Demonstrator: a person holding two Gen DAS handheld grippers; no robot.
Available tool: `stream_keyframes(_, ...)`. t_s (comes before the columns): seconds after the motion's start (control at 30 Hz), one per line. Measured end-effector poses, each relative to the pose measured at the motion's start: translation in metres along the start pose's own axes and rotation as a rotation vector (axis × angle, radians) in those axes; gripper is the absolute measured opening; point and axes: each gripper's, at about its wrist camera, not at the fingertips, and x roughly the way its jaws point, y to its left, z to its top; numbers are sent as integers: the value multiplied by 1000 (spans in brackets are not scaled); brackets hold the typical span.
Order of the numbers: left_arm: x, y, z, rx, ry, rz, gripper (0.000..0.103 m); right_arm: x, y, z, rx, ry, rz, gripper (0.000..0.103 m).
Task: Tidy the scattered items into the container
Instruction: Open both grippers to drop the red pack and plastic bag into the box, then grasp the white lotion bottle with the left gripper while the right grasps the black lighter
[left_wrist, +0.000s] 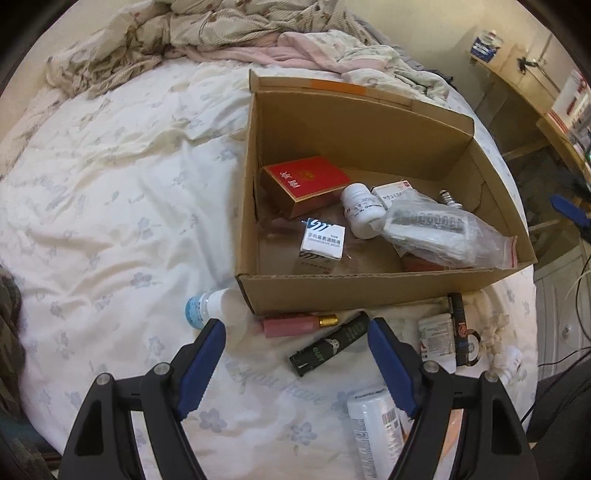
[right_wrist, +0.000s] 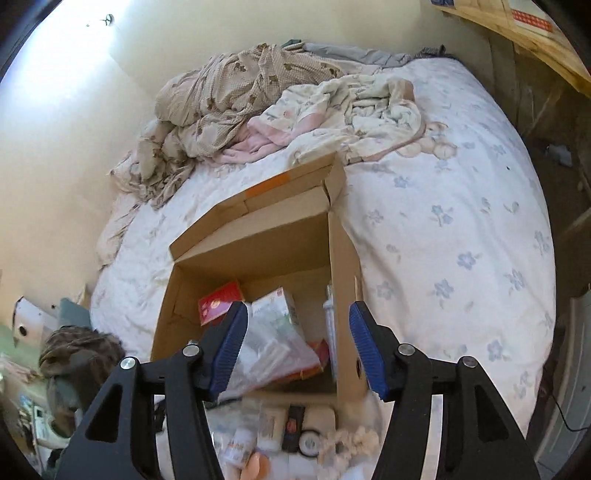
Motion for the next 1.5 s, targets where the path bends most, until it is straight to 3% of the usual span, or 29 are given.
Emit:
stream_keyframes(0.1,0,-2,0,2,4,-5,80,-6,-4,-10,-52,51,-10,62)
stream_keyframes(0.2,3,-5,1,12,12,-4,80,11,-3,-27,-105,225,44,62)
stream_keyframes(0.23,4,-7,1,16,18,-2,80,20,-1,-35,-100,283,82,60)
stream_keyframes(0.27,6,-10,1,24,25,1,80,29,2,-43,-93,320,107,50)
stream_keyframes(0.3,8,-12,1,31,30,3,80,36,4,-48,-93,334,103,42)
stream_keyframes(0.37,11,-17,0,54,41,10,80,59,13,-63,-111,397,77,37)
stream_keyframes(0.47,16,-25,-6,113,81,-2,80,88,21,-81,-134,448,5,35)
stream_keyframes(0.6,26,-35,-25,190,183,-36,80,113,22,-91,-138,480,-48,35)
stream_keyframes(0.83,27,-31,-58,166,298,-113,80,126,38,-102,-254,469,-150,35)
stream_keyframes(0.93,34,-38,-69,179,337,-151,80,129,45,-108,-326,453,-195,35)
stream_keyframes(1.1,45,-59,-78,257,355,-133,79,127,51,-114,-399,466,-211,30)
stream_keyframes(1.13,46,-59,-78,256,349,-133,77,126,50,-114,-404,471,-208,28)
stream_keyframes(1.17,46,-59,-77,256,348,-145,61,124,49,-115,-417,475,-208,24)
stream_keyframes(1.2,45,-59,-75,256,362,-173,52,123,48,-116,-429,478,-215,23)
stream_keyframes(1.4,39,-53,-74,279,351,-94,45,118,36,-113,-393,467,-208,22)
stream_keyframes(1.47,37,-47,-72,266,336,-69,44,120,38,-112,-400,458,-211,23)
stream_keyframes(1.5,37,-44,-72,257,338,-66,49,121,39,-112,-409,457,-216,24)
